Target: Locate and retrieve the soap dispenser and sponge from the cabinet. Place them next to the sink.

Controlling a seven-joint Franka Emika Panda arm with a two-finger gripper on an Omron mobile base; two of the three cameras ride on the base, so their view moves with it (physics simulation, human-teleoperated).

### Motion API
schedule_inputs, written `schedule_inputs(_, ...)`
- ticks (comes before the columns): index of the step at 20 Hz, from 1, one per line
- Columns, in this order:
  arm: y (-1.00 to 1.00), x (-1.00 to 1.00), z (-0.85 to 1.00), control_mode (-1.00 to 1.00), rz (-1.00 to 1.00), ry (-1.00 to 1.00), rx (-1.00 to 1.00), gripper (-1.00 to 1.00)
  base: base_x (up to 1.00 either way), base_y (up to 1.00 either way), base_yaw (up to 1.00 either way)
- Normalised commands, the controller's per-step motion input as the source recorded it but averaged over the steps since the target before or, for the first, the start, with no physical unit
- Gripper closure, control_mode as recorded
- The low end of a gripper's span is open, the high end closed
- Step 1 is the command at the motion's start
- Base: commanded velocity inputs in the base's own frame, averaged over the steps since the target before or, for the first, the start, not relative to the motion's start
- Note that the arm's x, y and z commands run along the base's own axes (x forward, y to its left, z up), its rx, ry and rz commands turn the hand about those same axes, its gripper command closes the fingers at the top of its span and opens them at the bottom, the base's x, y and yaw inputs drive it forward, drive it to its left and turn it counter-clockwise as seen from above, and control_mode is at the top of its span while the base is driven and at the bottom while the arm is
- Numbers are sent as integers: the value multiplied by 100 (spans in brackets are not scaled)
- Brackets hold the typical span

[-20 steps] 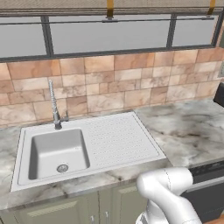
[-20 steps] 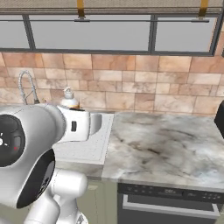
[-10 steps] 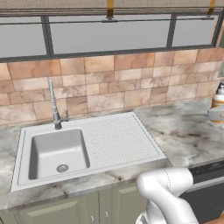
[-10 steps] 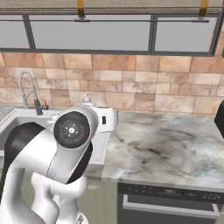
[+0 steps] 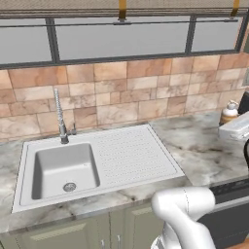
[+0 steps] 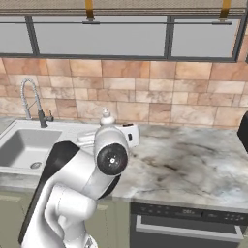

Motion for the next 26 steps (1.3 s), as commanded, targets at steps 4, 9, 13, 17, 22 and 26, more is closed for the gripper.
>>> schedule_inputs(4,-24,51,-30,-100,11,1,0,100,0,0,0)
schedule_inputs(9,-12,47,-31,-100,16,10,0,100,0,0,0)
schedule_inputs(13,-8,47,-36,-100,19,12,0,100,0,0,0)
schedule_inputs(17,-5,46,-43,-100,21,11,0,100,0,0,0)
schedule_inputs(22,-2,45,-44,-100,23,6,0,100,0,0,0)
schedule_inputs(26,0,43,-43,-100,26,2,0,100,0,0,0)
